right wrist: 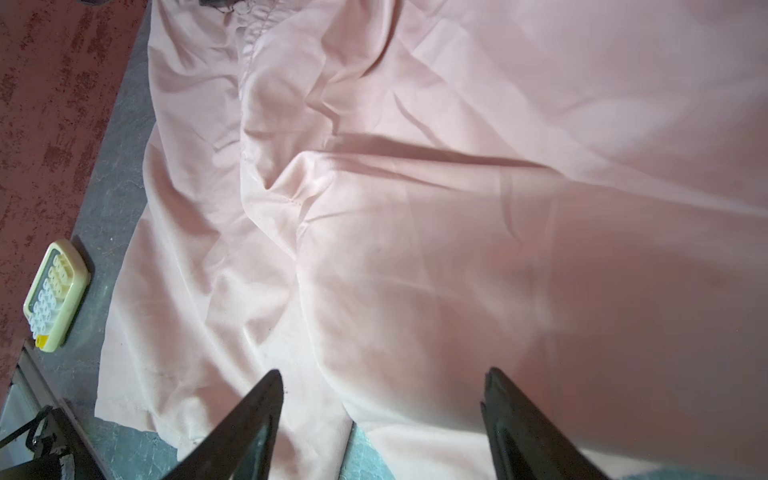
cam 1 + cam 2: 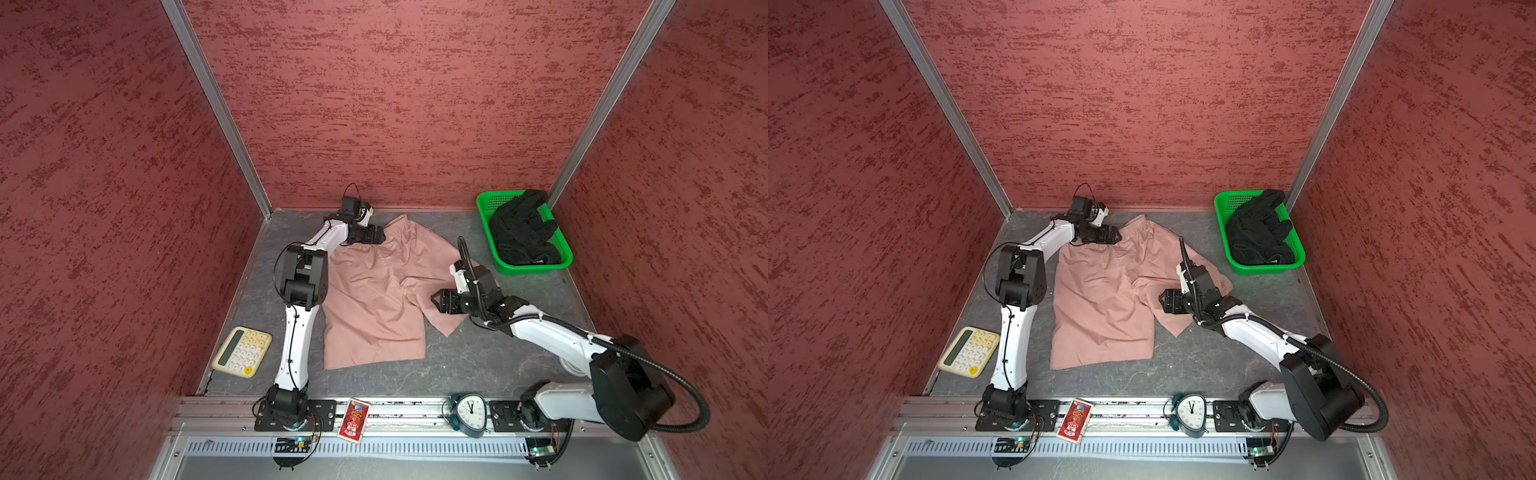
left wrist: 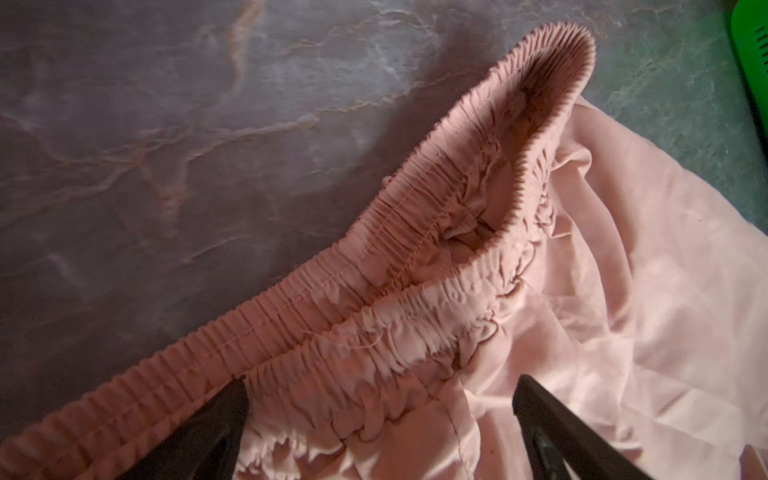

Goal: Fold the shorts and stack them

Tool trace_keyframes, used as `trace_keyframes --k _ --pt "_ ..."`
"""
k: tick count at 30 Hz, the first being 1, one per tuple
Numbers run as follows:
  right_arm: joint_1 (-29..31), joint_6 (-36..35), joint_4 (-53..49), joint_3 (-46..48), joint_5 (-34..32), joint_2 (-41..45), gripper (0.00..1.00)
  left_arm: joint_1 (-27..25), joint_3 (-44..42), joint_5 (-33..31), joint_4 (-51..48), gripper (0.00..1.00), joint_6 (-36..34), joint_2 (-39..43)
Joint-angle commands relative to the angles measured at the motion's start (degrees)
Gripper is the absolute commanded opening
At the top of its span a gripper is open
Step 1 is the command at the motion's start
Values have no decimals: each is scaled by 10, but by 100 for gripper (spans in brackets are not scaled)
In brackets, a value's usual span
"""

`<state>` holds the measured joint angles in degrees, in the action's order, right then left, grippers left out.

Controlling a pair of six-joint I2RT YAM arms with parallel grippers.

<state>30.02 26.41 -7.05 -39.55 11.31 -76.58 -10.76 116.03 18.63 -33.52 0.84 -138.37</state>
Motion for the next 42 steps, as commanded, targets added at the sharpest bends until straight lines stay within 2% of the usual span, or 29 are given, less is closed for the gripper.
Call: trace_keyframes --k 1,3,5,10,12,17,19,21,25,30,34,37,42 --pt "0 22 -4 -14 -18 -22 78 15 -2 -24 -17 99 24 4" --pt "-1 31 -11 -19 -31 -43 79 33 -23 -25 -14 99 51 9" --pt "-9 38 -6 -19 -40 -58 80 59 -67 2 16 99 90 25" --pt "-55 40 41 -32 -22 -124 83 115 -178 58 89 99 164 82" --pt "-72 40 64 -52 -6 -162 83 123 -202 50 83 99 166 103" --pt "-108 34 107 -152 27 -282 83 124 -248 -37 53 99 152 168" --pt "-116 32 117 -204 44 -332 83 128 -265 -39 71 99 150 190" --pt "-122 31 122 -259 59 -380 82 134 -268 -9 86 99 147 202" --pt "-133 19 86 -339 46 -418 80 135 -240 24 50 99 119 228" --pt "-145 5 74 -324 2 -387 80 120 -203 46 64 99 57 248" --pt "-153 -22 30 -318 -47 -373 79 81 -77 48 13 99 -15 163" --pt "-163 -27 39 -286 -80 -341 79 65 26 48 -26 99 -41 84" --pt "-184 -34 68 -277 -67 -332 78 56 165 1 -105 99 -63 -20"
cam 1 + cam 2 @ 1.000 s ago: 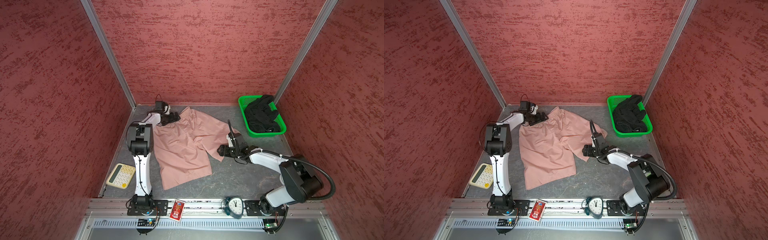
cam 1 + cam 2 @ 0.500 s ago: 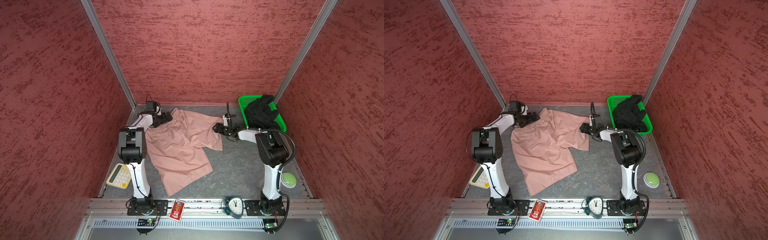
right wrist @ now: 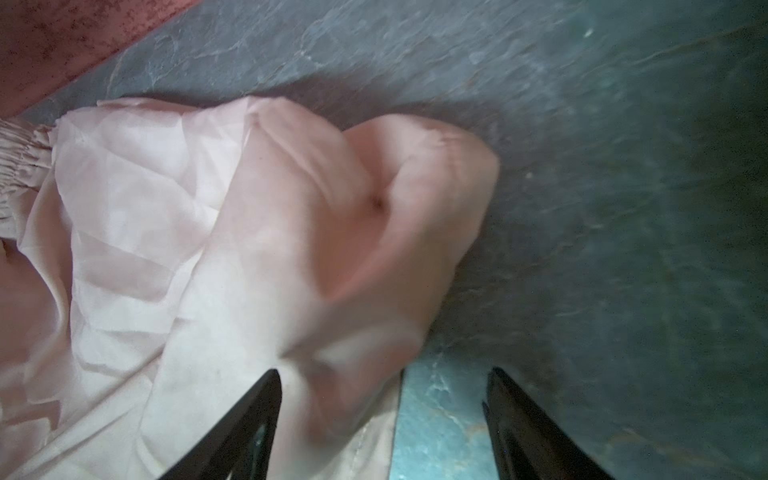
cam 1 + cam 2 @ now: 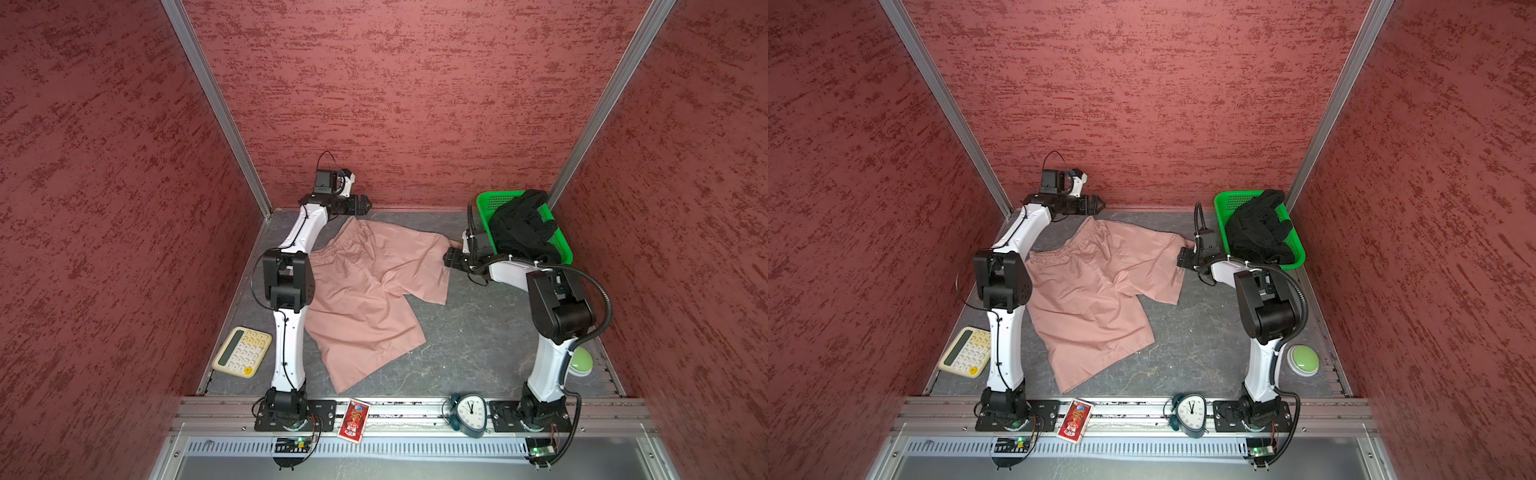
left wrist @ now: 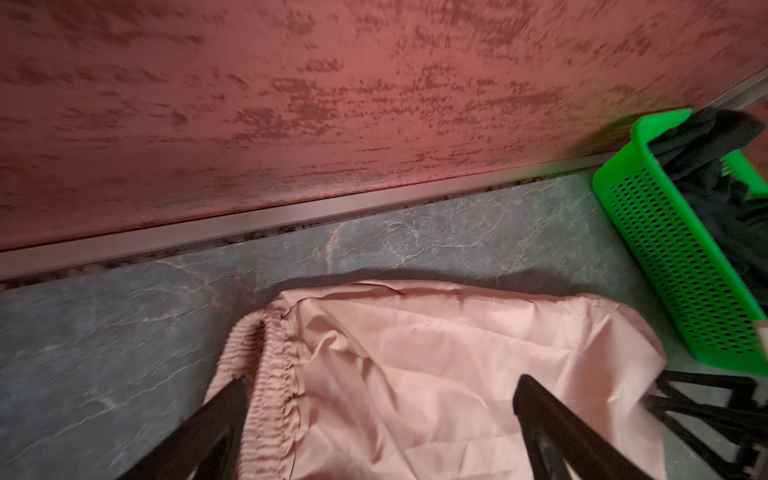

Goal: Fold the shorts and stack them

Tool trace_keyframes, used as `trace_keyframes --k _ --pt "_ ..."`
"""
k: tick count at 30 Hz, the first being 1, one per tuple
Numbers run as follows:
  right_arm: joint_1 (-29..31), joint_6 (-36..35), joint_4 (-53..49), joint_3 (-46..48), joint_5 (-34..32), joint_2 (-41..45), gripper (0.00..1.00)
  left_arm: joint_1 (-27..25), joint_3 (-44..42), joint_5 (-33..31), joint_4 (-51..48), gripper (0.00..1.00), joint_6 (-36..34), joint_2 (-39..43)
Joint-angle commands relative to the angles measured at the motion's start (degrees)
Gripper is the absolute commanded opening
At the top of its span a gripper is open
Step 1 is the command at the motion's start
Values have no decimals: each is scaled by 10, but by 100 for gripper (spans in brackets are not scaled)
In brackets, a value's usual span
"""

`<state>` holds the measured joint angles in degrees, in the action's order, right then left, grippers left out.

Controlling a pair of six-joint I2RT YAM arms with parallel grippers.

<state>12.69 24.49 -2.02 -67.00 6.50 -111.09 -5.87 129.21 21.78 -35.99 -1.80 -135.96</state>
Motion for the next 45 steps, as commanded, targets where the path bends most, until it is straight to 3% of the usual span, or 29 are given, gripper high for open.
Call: trace_keyframes --k 1,10,14,17,18,20,21,23,25,31,32,33,34,35,37,45 --pt "-13 -16 20 -9 -17 8 78 7 46 -42 -88 99 -43 -55" --pt "-20 5 41 -104 19 -76 74 13 49 -44 -82 92 -65 -91" --pt "-20 10 23 -154 33 -117 61 13 69 -39 -89 86 -76 -102" --pt "-20 2 -4 -173 14 -127 44 13 75 -48 -91 72 -79 -107" --pt "-19 -2 -10 -174 3 -126 37 13 76 -51 -91 62 -79 -110" --pt "-20 -11 -19 -177 -9 -121 23 14 84 -62 -97 29 -83 -117" --pt "-19 -17 -25 -180 -17 -119 16 15 90 -71 -100 18 -84 -122" --pt "-19 -27 -37 -191 -30 -114 5 19 113 -80 -115 4 -84 -136" --pt "-20 -34 -44 -200 -48 -109 0 26 145 -86 -134 0 -82 -147" --pt "-37 -46 -75 -247 -71 -112 0 58 162 -81 -133 0 -78 -129" --pt "-39 -46 -77 -249 -67 -111 0 63 161 -59 -138 4 -83 -125" --pt "-40 -45 -74 -245 -65 -109 0 67 158 -29 -143 34 -87 -120" --pt "-39 -42 -64 -236 -59 -105 0 70 150 1 -142 71 -88 -116" --pt "-39 -35 -51 -224 -45 -101 0 72 136 26 -133 85 -84 -110" --pt "-39 -24 -28 -205 -23 -100 0 72 114 79 -115 97 -82 -106" --pt "-38 -1 13 -171 11 -102 0 53 130 171 -100 100 -75 -142"
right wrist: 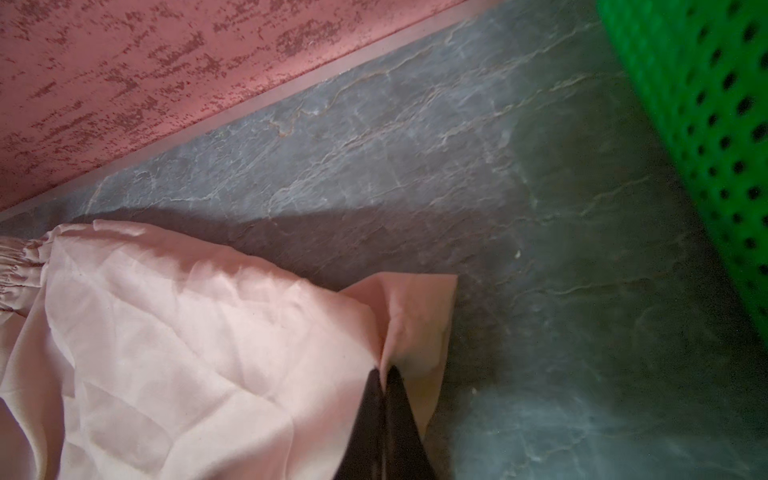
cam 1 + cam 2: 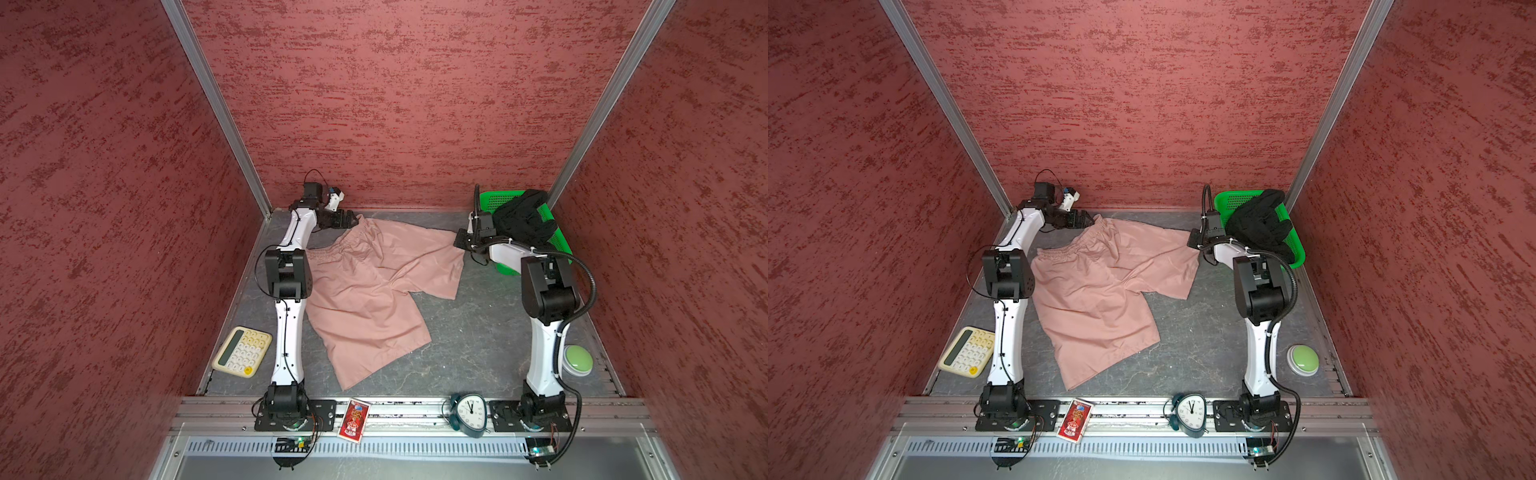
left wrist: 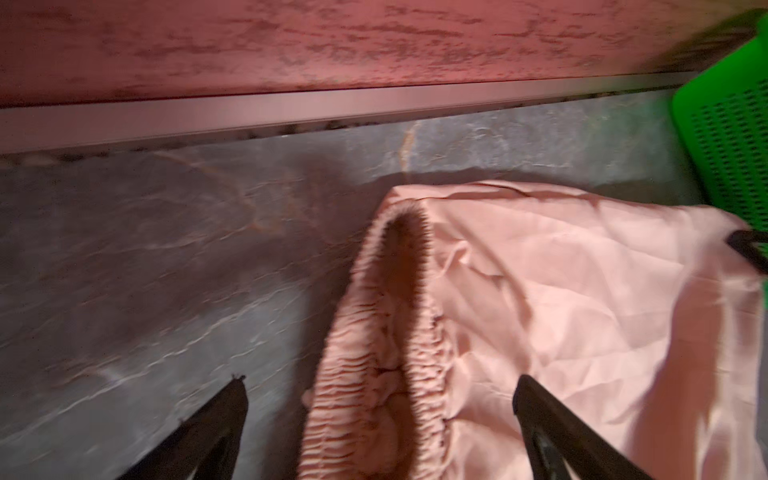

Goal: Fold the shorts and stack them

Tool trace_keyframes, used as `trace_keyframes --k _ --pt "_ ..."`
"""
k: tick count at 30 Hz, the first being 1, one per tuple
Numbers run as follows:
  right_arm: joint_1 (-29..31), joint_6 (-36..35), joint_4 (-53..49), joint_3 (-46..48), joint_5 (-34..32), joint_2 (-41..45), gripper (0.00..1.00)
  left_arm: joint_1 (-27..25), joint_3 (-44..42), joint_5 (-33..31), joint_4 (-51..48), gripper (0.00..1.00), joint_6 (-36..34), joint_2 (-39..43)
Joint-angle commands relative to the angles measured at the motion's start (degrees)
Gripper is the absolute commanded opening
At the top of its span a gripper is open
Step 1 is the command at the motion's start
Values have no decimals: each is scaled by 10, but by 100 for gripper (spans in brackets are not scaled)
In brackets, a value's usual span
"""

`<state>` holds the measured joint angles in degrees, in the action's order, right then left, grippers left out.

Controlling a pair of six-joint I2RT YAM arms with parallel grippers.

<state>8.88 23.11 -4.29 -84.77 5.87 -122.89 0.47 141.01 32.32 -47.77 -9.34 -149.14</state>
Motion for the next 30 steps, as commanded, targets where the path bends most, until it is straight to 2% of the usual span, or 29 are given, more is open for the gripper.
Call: trace_keyframes --k 1,5,11,13,18,19,20,21,22,23,26,30 --pt "0 15 38 8 19 17 0 -13 13 67 23 100 0 -12" --pt "0 15 39 8 22 14 0 -27 22 52 23 100 -21 -17" --pt "1 17 43 17 25 21 0 -59 43 -92 -7 97 -82 -38" --pt "1 19 48 24 27 26 0 -60 47 -117 -10 90 -86 -46" --pt "2 20 51 30 28 28 0 -53 47 -107 -5 76 -70 -49" --pt "2 20 50 30 28 28 0 -53 47 -108 -3 68 -70 -49" --pt "3 19 50 30 28 29 0 -53 48 -112 -1 55 -71 -49" --pt "2 19 49 30 25 30 0 -53 48 -124 2 35 -71 -49" --pt "2 17 48 30 23 31 0 -53 48 -138 5 21 -69 -49" --pt "2 14 45 29 19 32 0 -51 49 -150 7 12 -68 -48" --pt "1 6 32 24 1 34 0 -39 50 -173 9 0 -57 -42" --pt "-1 -2 12 17 -40 36 0 -15 50 -203 11 0 -52 -28"
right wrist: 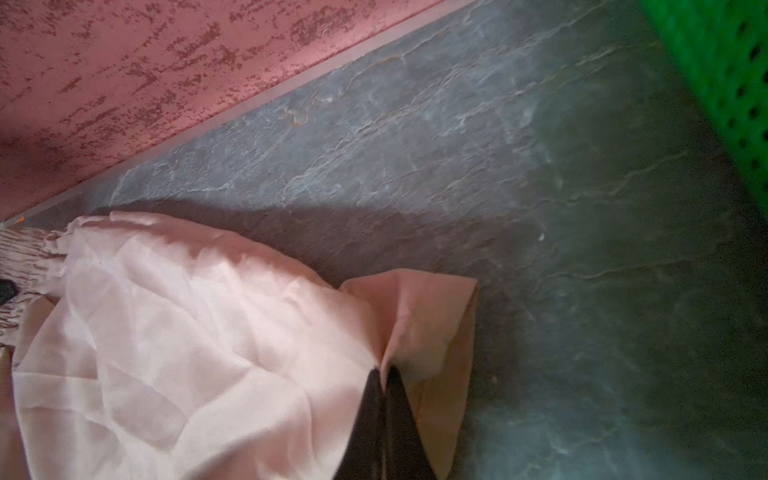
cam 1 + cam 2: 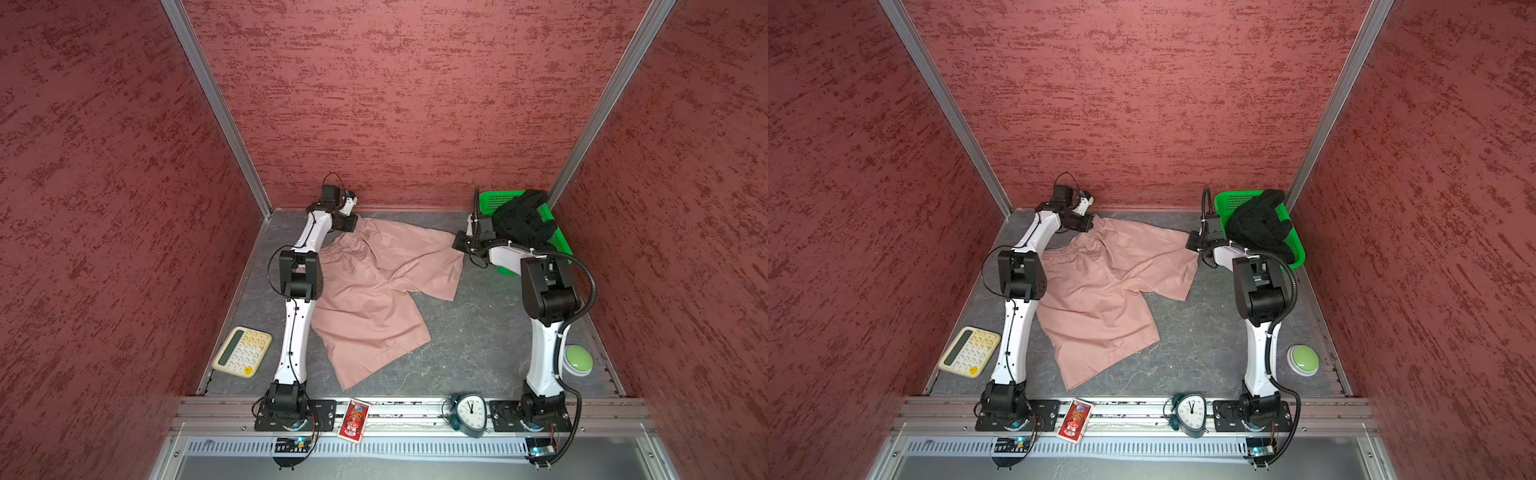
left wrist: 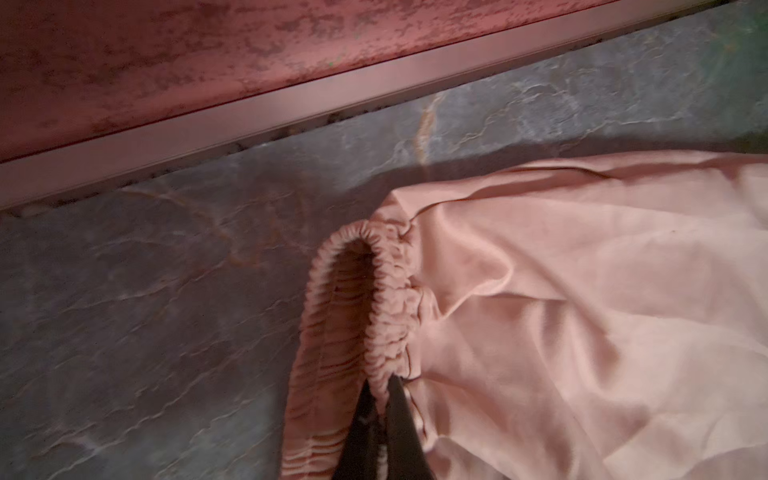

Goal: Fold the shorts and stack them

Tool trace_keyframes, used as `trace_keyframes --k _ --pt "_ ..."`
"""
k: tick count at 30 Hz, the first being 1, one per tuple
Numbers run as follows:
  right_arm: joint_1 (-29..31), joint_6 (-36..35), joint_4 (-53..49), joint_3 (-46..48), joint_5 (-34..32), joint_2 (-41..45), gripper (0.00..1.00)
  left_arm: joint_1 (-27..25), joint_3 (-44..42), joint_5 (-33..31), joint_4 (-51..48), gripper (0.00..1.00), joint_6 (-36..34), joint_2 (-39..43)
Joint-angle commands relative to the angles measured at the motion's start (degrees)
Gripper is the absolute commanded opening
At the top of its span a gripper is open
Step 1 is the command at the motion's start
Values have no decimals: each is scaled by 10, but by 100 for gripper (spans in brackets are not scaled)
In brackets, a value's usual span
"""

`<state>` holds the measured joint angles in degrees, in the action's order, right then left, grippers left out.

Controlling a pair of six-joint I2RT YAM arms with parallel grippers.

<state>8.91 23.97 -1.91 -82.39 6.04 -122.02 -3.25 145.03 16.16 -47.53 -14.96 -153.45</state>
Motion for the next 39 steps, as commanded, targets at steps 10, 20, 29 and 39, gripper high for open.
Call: trace_keyframes --k 10,20,29,39 --pt "-13 -27 -31 -90 -24 -24 10 53 11 -79 34 81 4 32" --pt "7 -80 -92 -13 60 138 63 64 14 -61 -12 99 52 124" --pt "182 -104 -304 226 94 348 64 48 -224 18 -60 99 139 311" --pt "297 -21 -245 346 121 383 61 58 -401 36 -23 99 171 432"
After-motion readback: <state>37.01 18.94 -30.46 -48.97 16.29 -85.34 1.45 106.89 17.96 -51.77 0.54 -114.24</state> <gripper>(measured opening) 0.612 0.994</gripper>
